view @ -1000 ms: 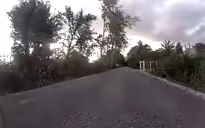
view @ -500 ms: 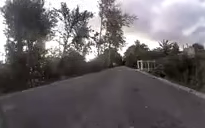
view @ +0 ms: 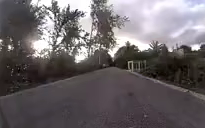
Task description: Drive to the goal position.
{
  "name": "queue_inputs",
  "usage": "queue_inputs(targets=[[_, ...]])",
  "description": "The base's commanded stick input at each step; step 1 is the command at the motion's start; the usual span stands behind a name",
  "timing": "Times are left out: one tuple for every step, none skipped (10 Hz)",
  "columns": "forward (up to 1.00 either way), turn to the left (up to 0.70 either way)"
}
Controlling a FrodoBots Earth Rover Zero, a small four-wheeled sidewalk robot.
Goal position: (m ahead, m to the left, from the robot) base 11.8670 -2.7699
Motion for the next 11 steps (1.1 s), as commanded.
queue_inputs(targets=[[0.7, 0.0], [0.7, 0.0], [0.7, 0.0], [0.7, 0.0], [0.7, 0.0], [0.7, 0.0], [0.7, 0.0], [0.7, 0.0], [0.7, 0.0], [0.7, 0.0], [0.7, 0.0]])
